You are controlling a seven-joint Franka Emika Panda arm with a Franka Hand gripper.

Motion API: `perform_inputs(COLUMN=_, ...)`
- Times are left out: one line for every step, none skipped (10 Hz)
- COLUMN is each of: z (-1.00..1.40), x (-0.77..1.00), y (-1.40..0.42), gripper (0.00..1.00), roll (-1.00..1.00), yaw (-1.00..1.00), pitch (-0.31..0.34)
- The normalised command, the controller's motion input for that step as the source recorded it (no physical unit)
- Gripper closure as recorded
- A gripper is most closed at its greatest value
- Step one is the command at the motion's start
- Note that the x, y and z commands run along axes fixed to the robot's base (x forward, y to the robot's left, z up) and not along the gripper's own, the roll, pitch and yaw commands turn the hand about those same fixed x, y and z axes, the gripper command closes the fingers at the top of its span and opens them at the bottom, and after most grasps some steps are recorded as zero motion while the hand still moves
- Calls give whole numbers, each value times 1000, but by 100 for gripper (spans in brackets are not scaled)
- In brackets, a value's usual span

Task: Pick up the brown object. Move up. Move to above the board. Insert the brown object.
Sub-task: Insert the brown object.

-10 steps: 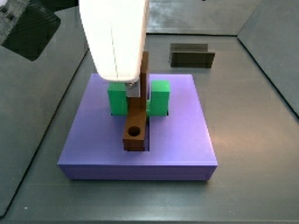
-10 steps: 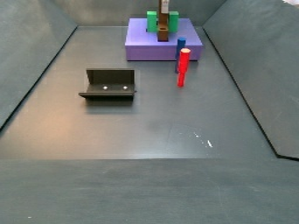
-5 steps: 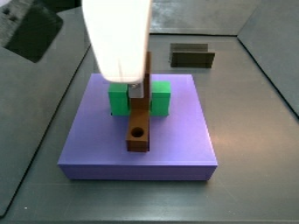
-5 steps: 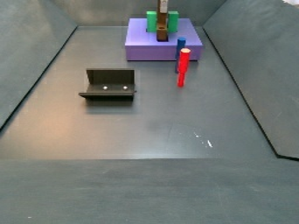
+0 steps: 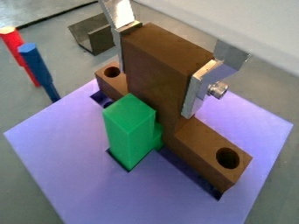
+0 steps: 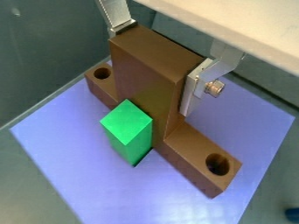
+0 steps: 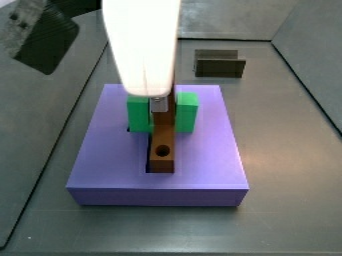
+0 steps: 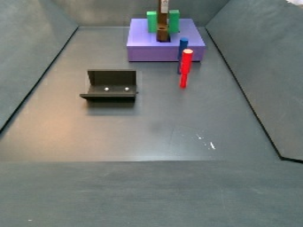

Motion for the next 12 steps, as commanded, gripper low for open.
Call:
perform_inputs(z=-183, x=-400, y=80, gripper=100, roll=44, yaw=-9, pitch=0)
perform_inputs(z=-197, x=-431, y=49, gripper=100, roll=31, yaw=-40, pitch=0)
perform_inputs(z=-189, x=-431, y=9, gripper=100, roll=19, yaw=-60, pitch=0)
perform_inputs(z=-151, x=-137, y=0, gripper=100, roll=0, yaw=0, pitch=-26)
perform_inputs(z=0, x=0, y=0, gripper=100, roll=11, yaw=0, pitch=0)
perform_inputs(z=0, x=0, y=-31, gripper=100, roll=0, yaw=0, pitch=0)
perform_inputs(z=-31, x=31, y=0, gripper=100, roll=0, yaw=0, pitch=24)
perform_inputs(z=-60, x=14, y=0, gripper=100, roll=57, yaw=0, pitch=131)
perform_inputs(z=-120, x=86, y=-20, gripper=100, roll=104, yaw=0, pitch=234)
perform_inputs(z=-111, x=111, y=-83, gripper=100, roll=106, yaw=0, pitch=257)
perform_inputs(z=-86, x=154, y=-131, gripper=100, roll=119, yaw=34, pitch=299)
perform_inputs(z=-26, x=206, y=-123, gripper=100, roll=99, yaw=40, pitch=354)
